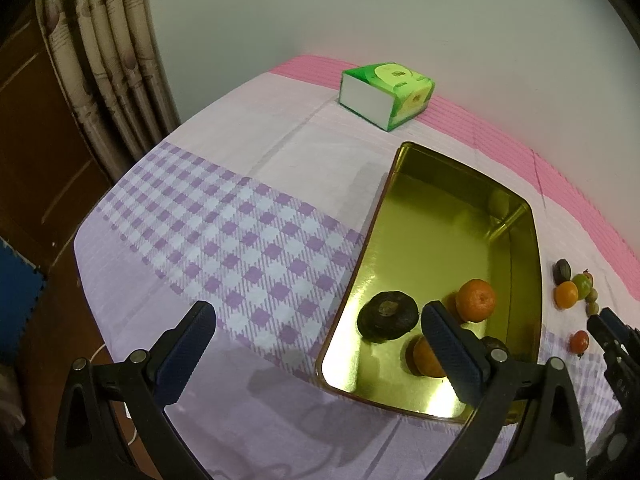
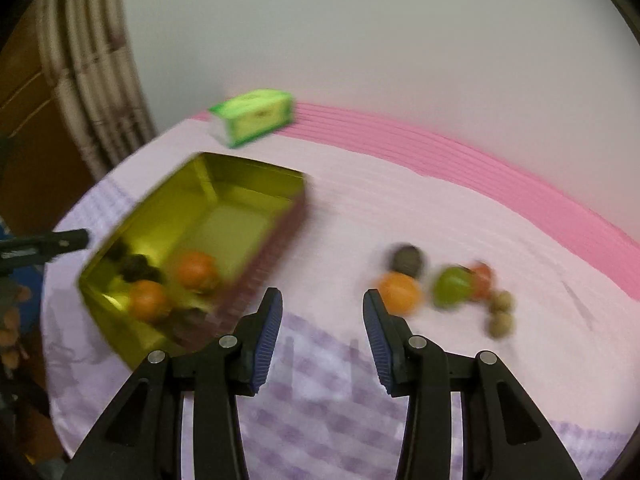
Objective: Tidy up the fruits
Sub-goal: 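Grasp the red tomato on the table with the right gripper, then grasp a mandarin orange with the left gripper while the right gripper holds the tomato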
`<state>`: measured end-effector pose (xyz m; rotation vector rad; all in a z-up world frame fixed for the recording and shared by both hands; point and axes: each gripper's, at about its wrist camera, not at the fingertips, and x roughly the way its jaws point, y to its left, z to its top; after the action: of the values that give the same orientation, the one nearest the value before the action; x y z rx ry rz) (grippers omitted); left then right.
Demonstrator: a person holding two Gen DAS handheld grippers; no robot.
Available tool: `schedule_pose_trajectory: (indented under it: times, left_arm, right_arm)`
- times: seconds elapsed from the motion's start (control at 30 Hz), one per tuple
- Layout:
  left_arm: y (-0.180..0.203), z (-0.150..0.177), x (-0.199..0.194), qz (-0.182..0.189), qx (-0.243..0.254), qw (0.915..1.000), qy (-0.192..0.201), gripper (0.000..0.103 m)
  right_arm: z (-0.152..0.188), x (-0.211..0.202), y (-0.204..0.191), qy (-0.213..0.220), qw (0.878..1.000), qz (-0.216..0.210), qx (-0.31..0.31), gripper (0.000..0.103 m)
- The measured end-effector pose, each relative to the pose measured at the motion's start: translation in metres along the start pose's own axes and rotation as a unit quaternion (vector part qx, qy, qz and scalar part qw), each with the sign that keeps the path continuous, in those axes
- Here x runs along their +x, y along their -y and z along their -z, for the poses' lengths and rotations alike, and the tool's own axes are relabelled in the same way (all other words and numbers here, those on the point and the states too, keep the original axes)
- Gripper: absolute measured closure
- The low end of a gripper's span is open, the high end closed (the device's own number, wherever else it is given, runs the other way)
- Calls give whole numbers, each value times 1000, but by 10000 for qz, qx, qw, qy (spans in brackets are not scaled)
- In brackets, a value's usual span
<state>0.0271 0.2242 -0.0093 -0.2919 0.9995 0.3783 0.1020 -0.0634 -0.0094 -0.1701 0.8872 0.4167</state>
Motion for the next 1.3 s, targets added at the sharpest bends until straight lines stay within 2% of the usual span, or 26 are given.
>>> schedule_pose_trajectory:
  times: [0.1,0.3,0.93,1.07,1.3]
  left_arm:
    - [2,0,0,7,48,10000,-4,1]
    - [4,1,1,13,108,9999,22,1]
    - [26,8,-1,48,544,9985,74,1]
    - [42,12,-8,117,787,9965,246,1]
    - [97,15,-11,529,1298,9898,268,1]
  right_arm:
    - [14,2,24,-137,9995,205,181,60]
    - [40,12,50,-432,9978,285,407,60]
    - [46,42,51,-431,9979,356,329,60]
    - [48,41,52,-351,9981,414,295,71]
    - [53,37,69,-272,9975,451,478,71]
